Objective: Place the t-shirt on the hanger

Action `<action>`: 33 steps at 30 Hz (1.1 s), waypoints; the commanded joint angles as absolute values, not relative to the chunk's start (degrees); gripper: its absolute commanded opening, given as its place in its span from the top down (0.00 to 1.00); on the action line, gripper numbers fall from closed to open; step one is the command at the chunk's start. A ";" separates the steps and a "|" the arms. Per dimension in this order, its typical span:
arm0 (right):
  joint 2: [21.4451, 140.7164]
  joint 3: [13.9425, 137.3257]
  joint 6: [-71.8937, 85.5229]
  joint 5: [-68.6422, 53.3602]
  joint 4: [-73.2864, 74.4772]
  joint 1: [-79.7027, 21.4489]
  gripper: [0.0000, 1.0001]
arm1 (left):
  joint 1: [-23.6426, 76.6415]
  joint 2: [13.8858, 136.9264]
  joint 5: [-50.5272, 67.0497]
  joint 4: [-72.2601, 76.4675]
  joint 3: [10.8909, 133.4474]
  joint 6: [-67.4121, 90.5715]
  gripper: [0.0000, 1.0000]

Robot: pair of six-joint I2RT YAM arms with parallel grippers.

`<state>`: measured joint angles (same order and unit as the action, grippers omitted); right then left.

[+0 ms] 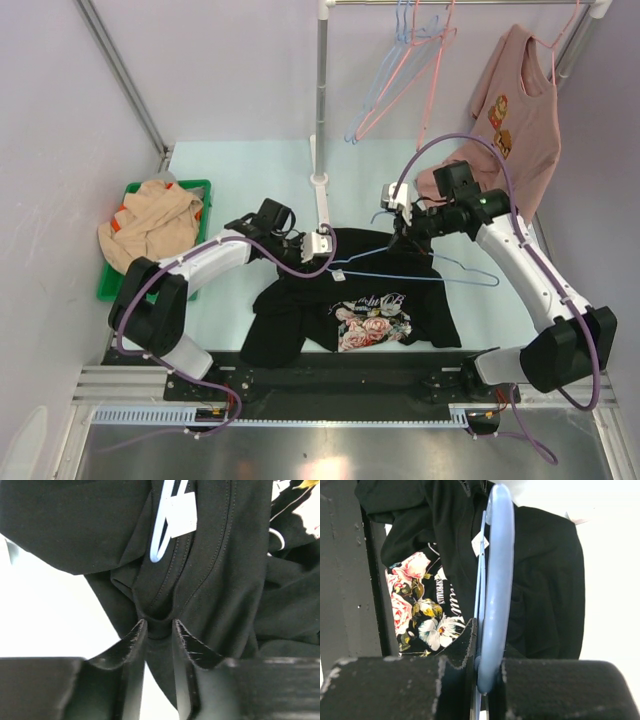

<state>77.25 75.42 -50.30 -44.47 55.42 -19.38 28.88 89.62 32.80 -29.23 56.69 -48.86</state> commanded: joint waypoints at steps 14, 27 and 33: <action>82.70 79.01 -55.02 -49.04 55.37 -20.21 1.00 | 30.93 82.97 33.66 -29.00 55.02 -57.56 1.00; 85.34 79.98 -51.33 -52.12 51.86 -24.86 1.00 | 34.27 76.29 34.28 -32.34 56.78 -59.06 1.00; 87.09 80.16 -47.65 -53.61 47.55 -28.21 1.00 | 36.03 71.90 34.45 -33.48 56.78 -57.92 1.00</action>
